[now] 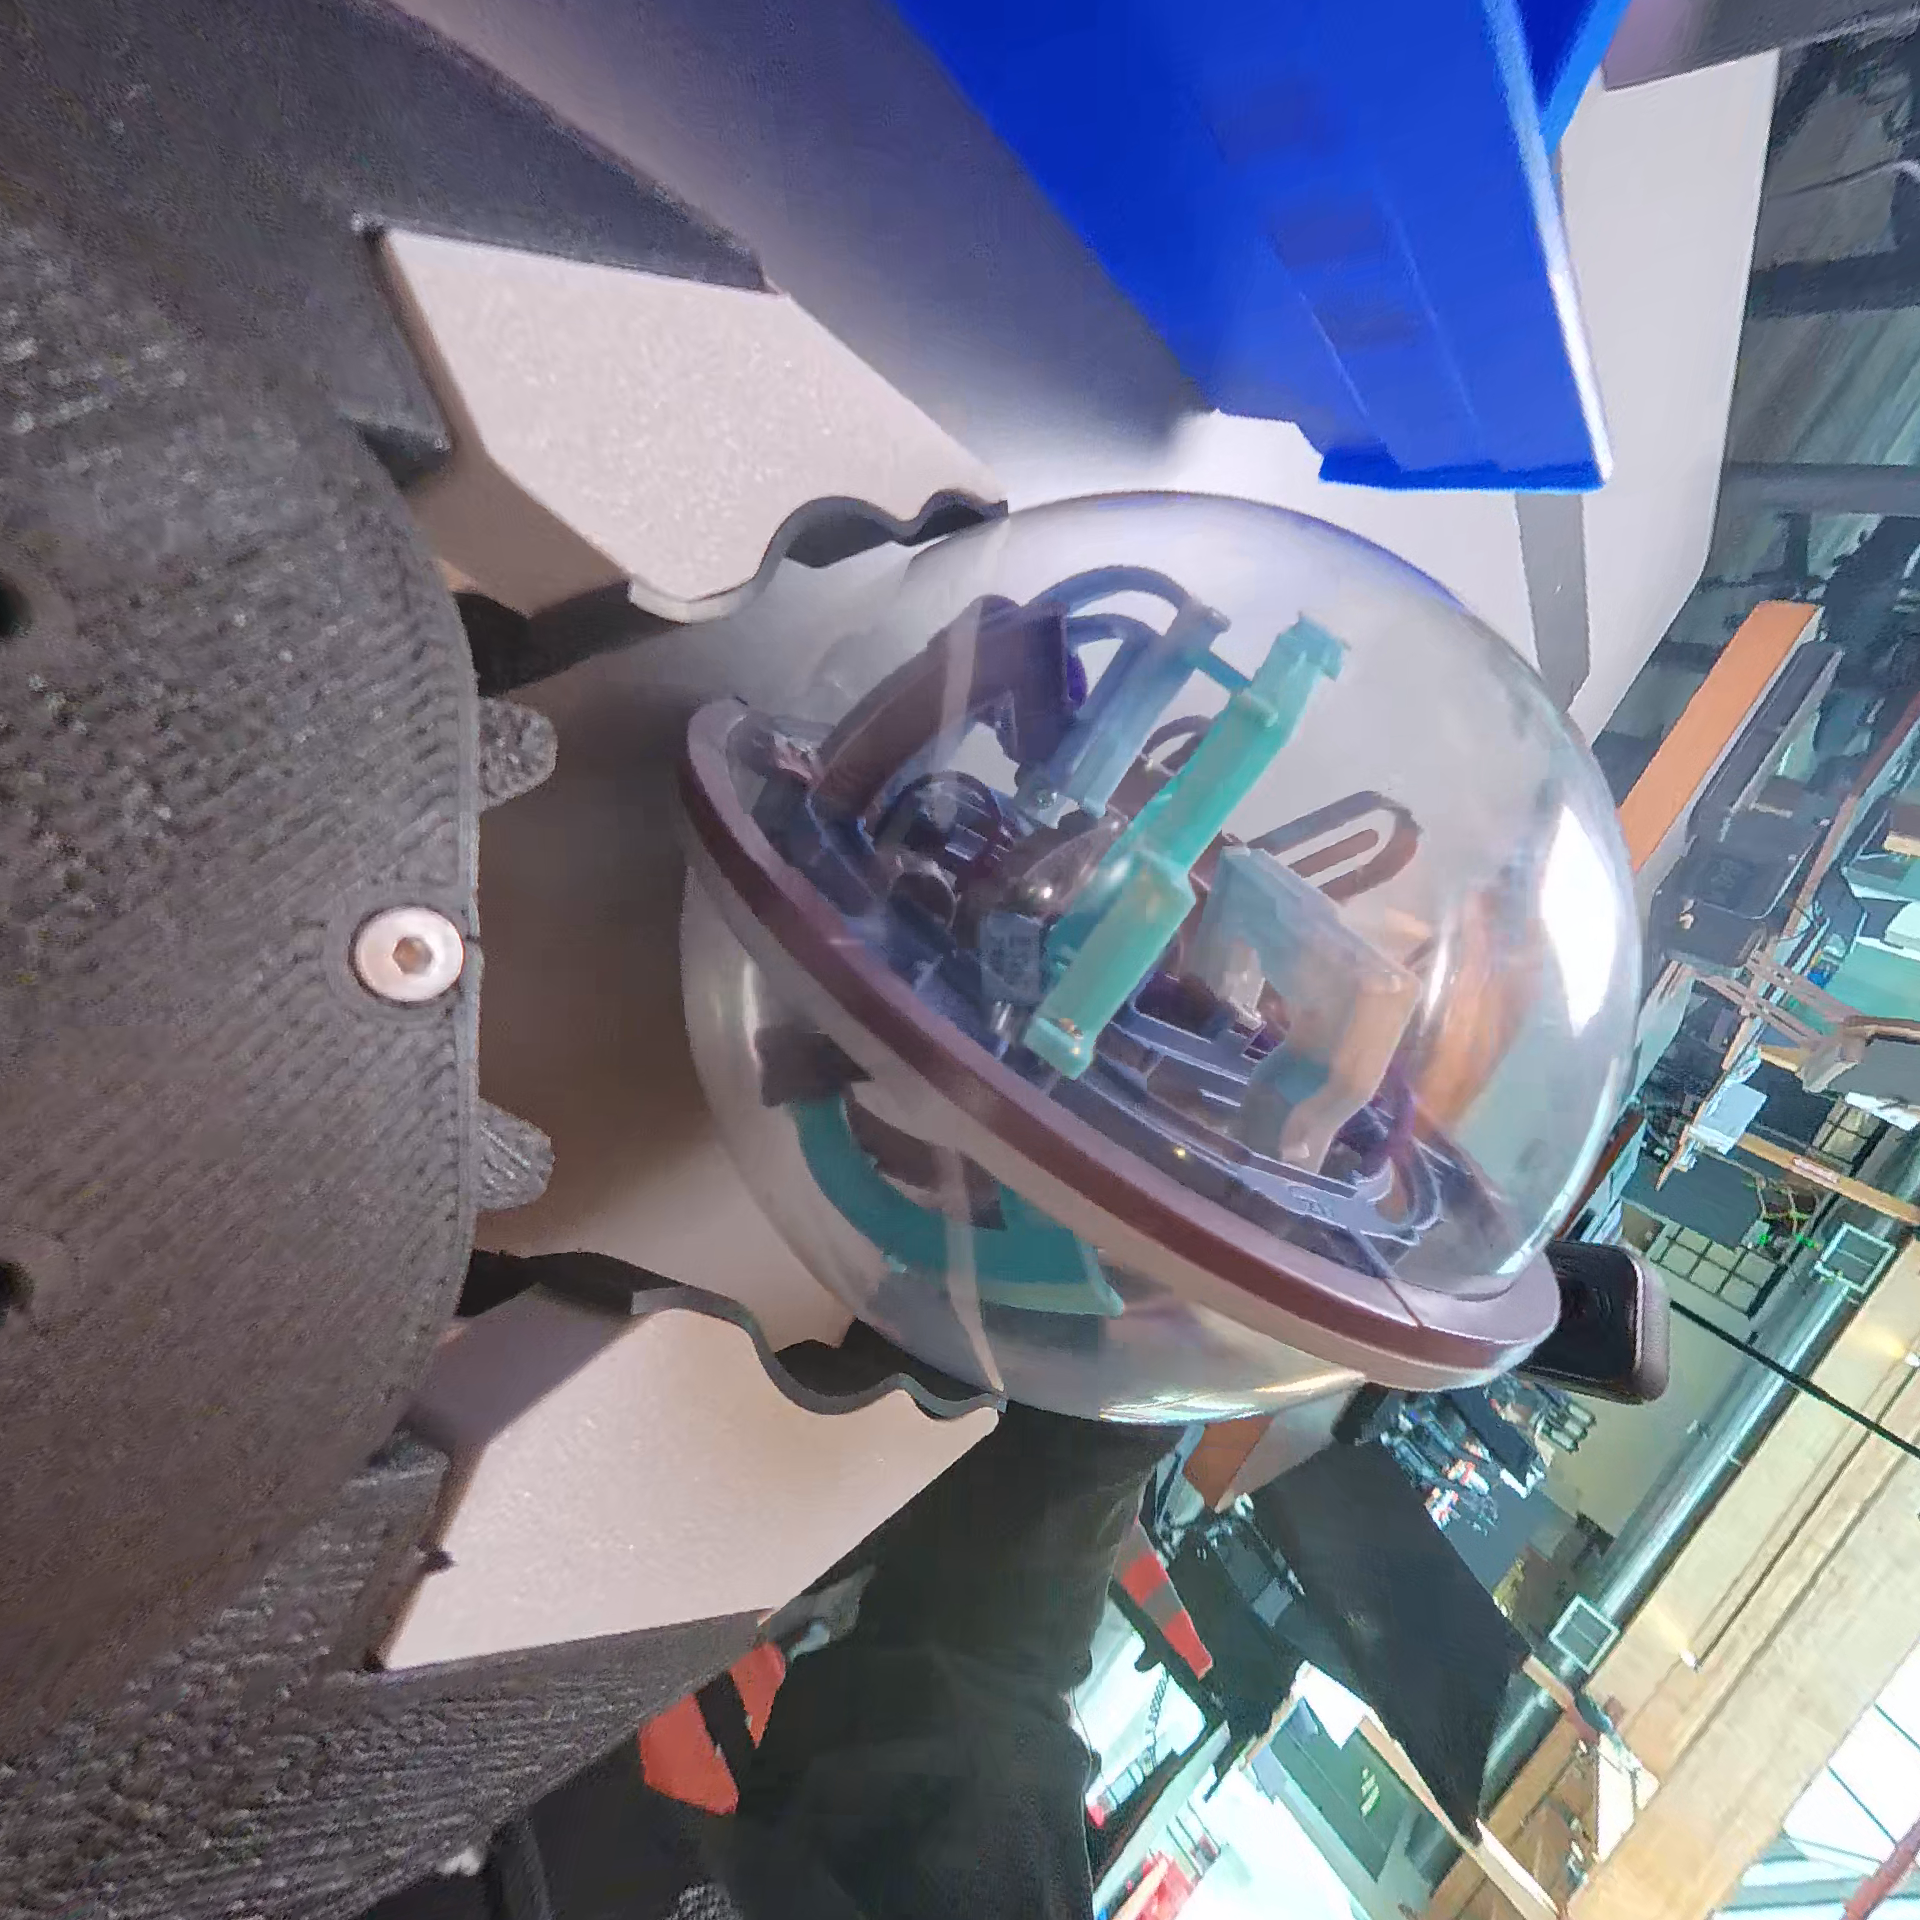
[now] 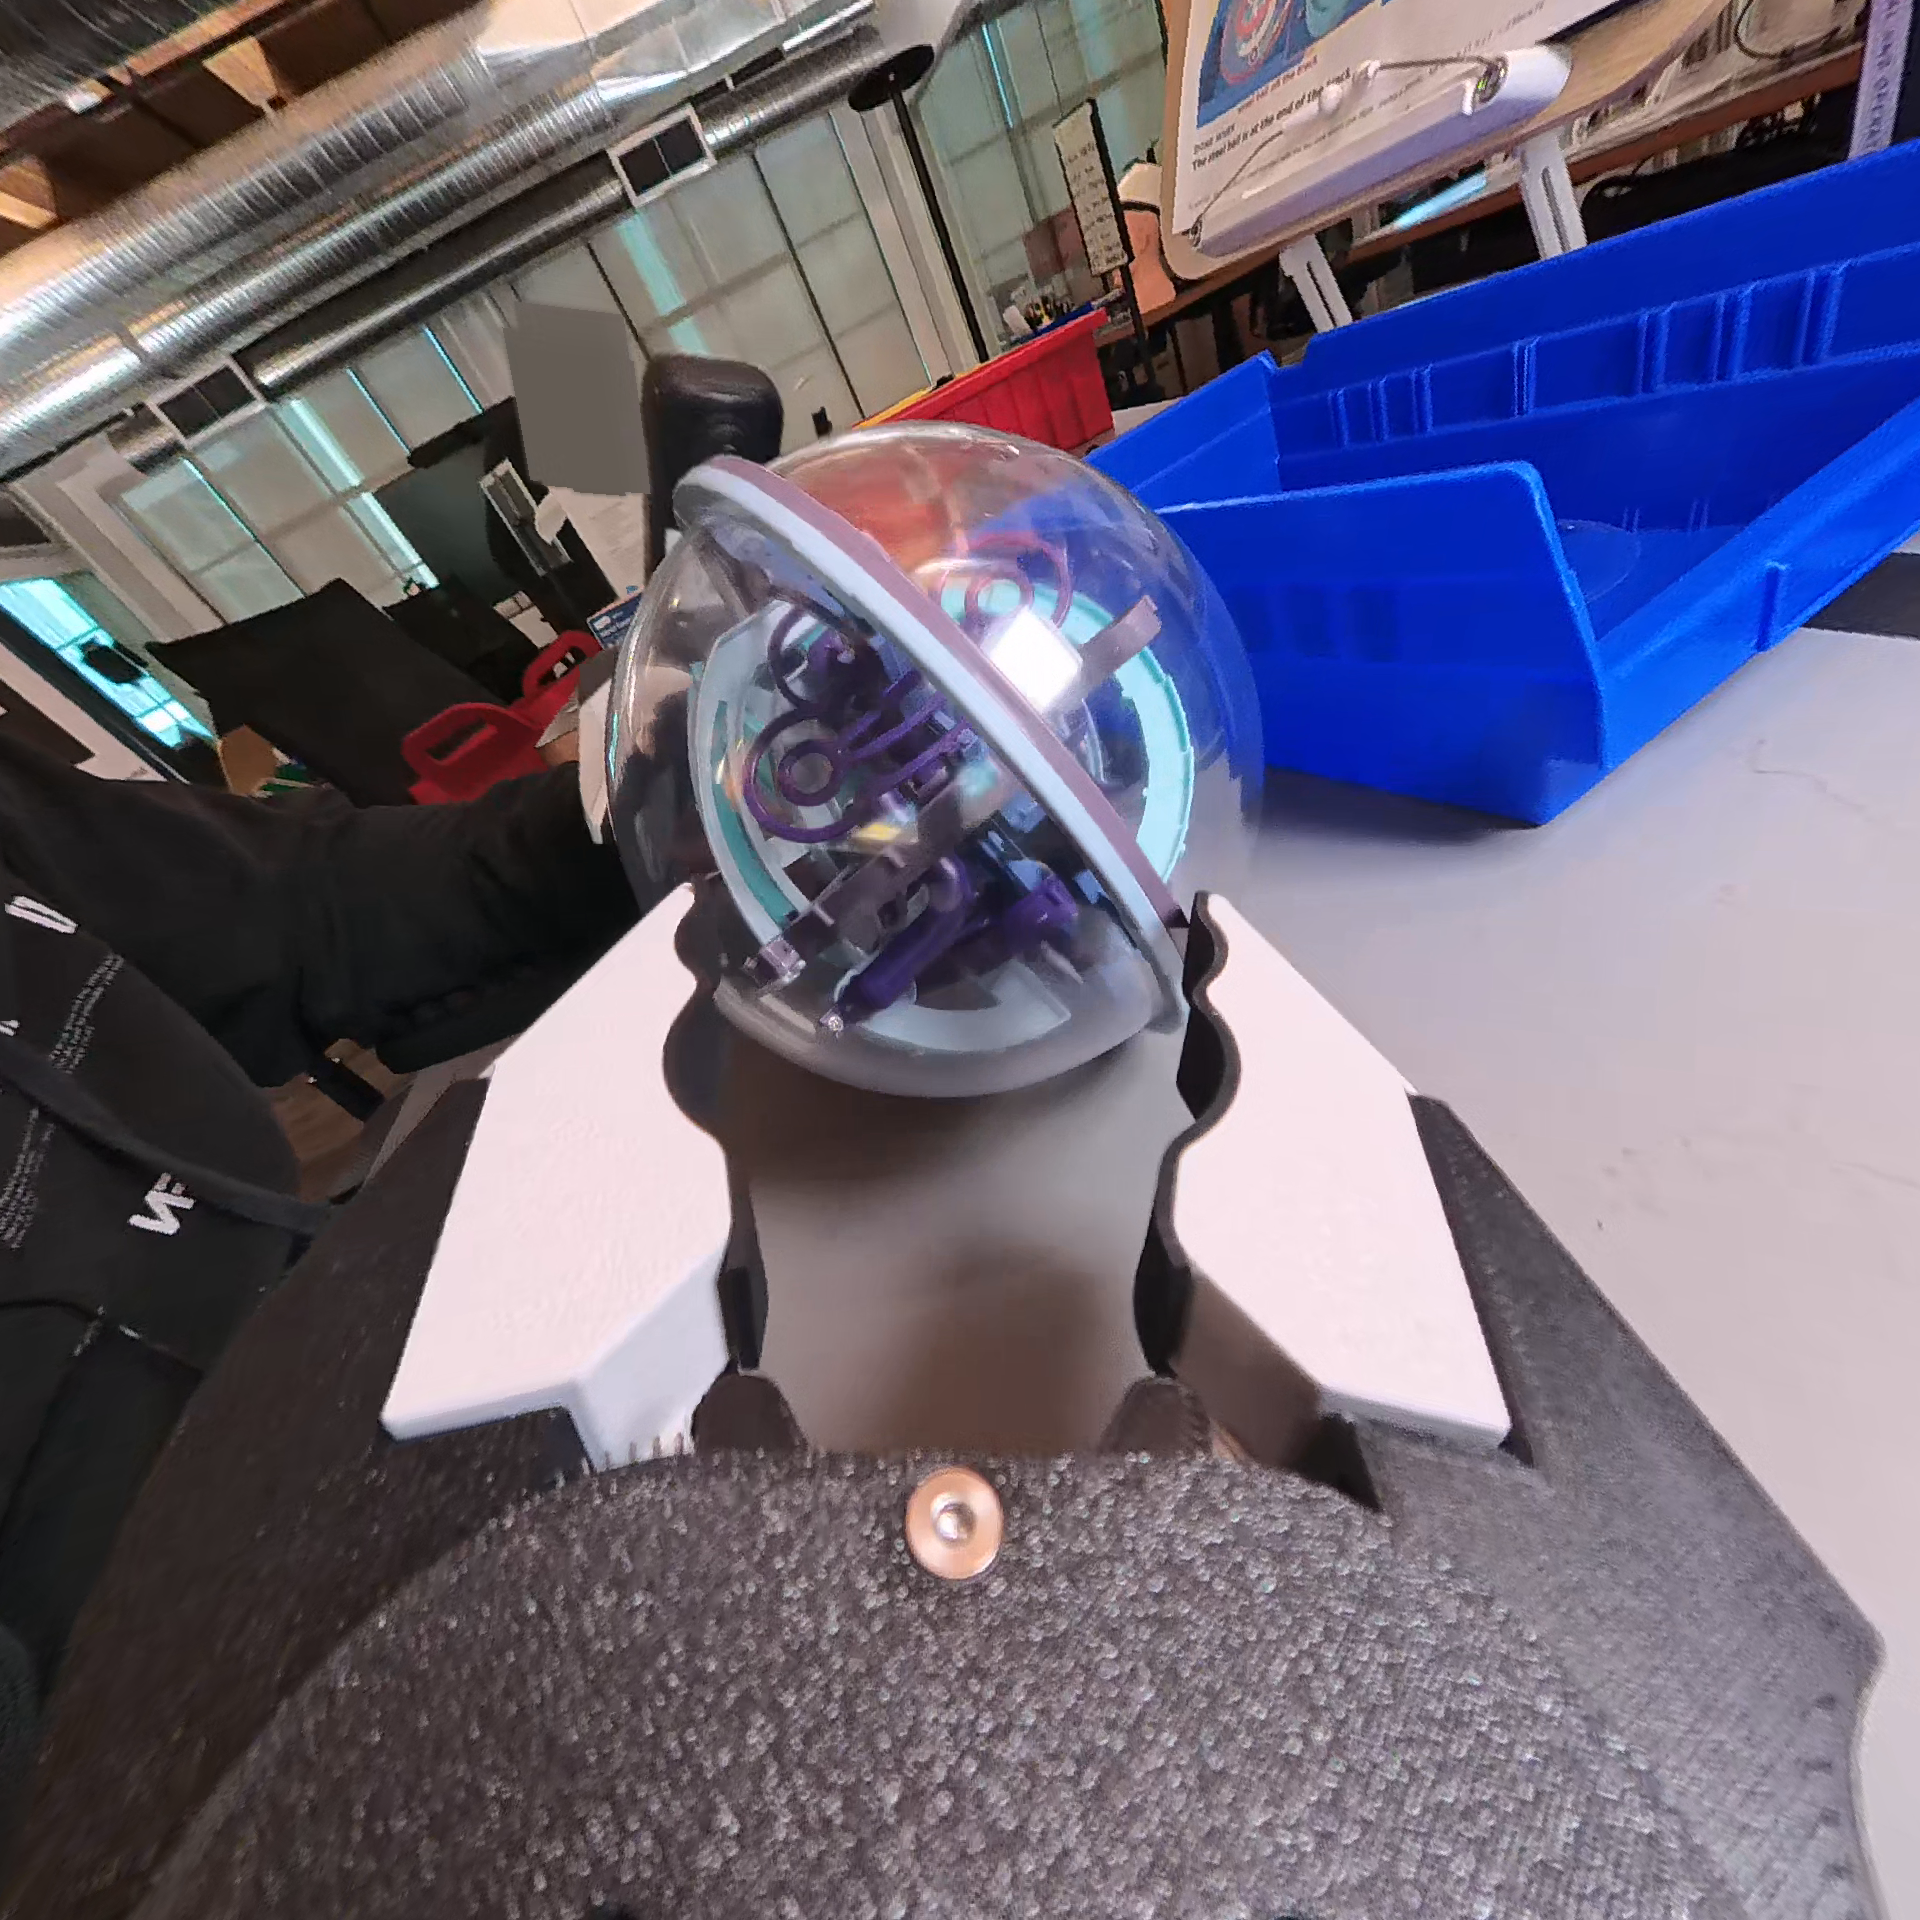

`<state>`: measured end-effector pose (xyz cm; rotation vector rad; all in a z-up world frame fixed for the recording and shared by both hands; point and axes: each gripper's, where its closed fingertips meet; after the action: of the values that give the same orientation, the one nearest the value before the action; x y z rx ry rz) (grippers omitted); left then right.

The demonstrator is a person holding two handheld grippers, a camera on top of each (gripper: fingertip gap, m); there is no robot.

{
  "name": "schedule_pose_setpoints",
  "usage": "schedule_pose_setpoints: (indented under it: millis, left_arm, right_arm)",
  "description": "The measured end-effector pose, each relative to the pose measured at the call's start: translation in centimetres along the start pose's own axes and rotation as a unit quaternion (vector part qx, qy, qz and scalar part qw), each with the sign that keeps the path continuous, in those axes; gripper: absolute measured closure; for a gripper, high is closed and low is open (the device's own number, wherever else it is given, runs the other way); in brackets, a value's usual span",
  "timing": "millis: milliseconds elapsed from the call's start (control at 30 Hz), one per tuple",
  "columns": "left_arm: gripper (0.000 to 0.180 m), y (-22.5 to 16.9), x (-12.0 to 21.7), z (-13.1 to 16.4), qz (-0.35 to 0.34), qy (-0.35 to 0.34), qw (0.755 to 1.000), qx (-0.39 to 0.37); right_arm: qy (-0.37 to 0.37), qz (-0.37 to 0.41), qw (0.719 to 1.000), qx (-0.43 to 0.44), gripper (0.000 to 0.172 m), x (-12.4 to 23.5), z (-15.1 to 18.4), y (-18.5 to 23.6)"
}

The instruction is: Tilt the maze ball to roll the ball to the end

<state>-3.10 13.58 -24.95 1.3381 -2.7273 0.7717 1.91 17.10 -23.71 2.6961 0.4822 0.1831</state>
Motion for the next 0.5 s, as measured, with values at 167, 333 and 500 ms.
schedule_pose_setpoints:
  millis: [167, 333, 500]
  left_arm:
    - [0.029, 0.1, 0.1, -0.4, -0.021, -0.002, 0.999, -0.025]
    - [0.029, 0.1, 0.1, -0.7, -0.033, -0.006, 0.998, -0.047]
    - [0.029, -0.1, 0.2, -1.0, -0.044, -0.009, 0.997, -0.068]
  right_arm:
    - [0.021, -0.005, 1.0, -0.015, 0.081, -0.2, 0.8, -0.1]
    - [0.037, -0.013, 0.999, -0.026, 0.08, -0.3, 1.4, -0.1]
    - [0.057, -0.021, 0.997, -0.036, 0.078, -0.4, 2.1, 0.0]
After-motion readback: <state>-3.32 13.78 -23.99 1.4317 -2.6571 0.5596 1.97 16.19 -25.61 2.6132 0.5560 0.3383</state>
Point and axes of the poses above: each gripper's, where its closed fingertips meet, x back along the fingers, z out of its underside, y = z × x across the jaws
